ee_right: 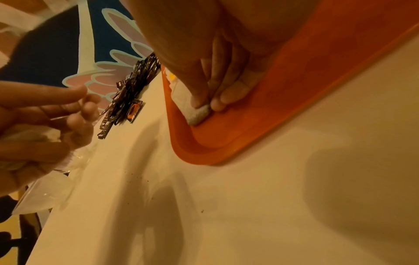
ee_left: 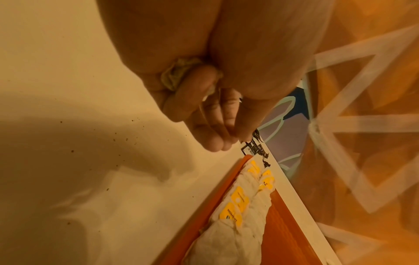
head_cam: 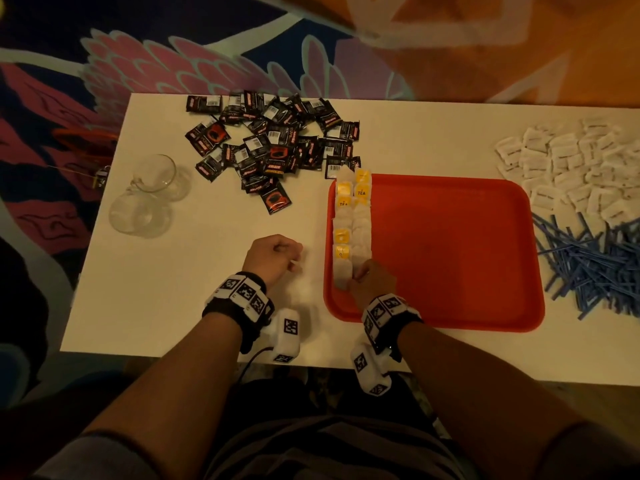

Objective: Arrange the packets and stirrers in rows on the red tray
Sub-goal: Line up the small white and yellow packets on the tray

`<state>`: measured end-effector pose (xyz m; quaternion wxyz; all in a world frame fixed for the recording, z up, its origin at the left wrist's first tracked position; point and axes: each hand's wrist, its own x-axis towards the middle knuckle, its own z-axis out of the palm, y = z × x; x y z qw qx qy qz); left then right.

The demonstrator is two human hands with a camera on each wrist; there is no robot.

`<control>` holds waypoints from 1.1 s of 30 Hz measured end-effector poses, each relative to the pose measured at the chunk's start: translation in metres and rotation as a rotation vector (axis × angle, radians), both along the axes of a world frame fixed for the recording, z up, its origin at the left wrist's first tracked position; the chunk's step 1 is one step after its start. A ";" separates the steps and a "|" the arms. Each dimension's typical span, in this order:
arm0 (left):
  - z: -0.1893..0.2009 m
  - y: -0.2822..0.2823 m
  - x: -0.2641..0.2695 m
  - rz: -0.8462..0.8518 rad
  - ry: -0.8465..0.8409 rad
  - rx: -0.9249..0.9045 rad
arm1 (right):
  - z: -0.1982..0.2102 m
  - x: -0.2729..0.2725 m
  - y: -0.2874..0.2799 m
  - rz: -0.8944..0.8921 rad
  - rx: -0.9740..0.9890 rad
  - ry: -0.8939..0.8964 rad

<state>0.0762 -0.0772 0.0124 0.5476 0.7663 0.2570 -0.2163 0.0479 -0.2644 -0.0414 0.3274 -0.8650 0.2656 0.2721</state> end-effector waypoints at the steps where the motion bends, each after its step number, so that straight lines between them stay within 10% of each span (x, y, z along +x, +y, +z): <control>1: 0.000 -0.001 0.000 -0.004 -0.001 0.002 | 0.001 0.000 0.000 -0.003 0.002 -0.004; 12: 0.010 -0.014 0.018 0.339 0.231 -0.425 | 0.037 0.012 -0.013 0.092 0.150 -0.139; 23: 0.065 -0.048 0.037 0.440 0.266 -0.882 | 0.116 0.047 -0.002 0.653 0.256 -0.573; 33: 0.071 -0.050 0.036 0.342 0.112 -0.985 | 0.132 0.070 -0.022 0.090 0.420 -0.403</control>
